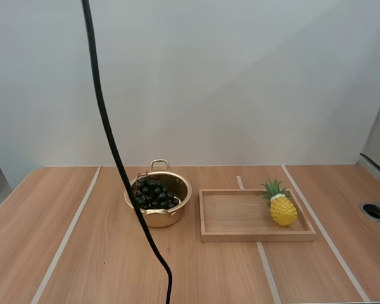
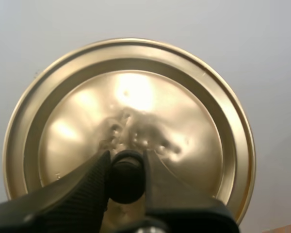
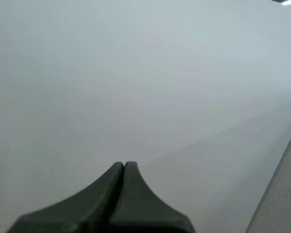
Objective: Open the pot, put the grape inside, and close it
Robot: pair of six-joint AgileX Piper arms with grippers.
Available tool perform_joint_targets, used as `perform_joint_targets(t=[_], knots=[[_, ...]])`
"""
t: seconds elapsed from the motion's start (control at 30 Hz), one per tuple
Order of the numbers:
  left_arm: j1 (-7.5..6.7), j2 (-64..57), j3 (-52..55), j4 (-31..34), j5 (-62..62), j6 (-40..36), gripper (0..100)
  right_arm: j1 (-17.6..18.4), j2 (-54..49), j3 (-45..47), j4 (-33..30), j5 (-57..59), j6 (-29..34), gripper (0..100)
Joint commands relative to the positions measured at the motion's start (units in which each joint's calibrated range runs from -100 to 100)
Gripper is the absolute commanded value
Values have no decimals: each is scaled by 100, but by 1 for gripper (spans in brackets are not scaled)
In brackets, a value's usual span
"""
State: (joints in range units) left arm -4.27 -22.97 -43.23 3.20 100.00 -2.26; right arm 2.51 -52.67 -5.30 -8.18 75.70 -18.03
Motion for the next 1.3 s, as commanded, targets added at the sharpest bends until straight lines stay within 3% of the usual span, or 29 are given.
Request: perform_joint_targets(t=[0.0, 0.7, 0.83, 1.0, 1.27], knots=[[6, 8, 544, -239, 0, -53, 0, -23, -117, -55, -71, 285, 30, 0], [6, 19, 4814, -832, -3, 416, 0, -23, -615, -55, -71, 746, 30, 0], [6, 19, 5536, -832, -820, 500, 0, -23, -701, -55, -71, 788, 30, 0], [6, 75, 6127, -832, -1555, 590, 0, -23, -758, -55, -71, 1026, 30, 0], [6, 703, 6224, -991, -1616, 648, 0, -23, -758, -55, -71, 1251, 30, 0]])
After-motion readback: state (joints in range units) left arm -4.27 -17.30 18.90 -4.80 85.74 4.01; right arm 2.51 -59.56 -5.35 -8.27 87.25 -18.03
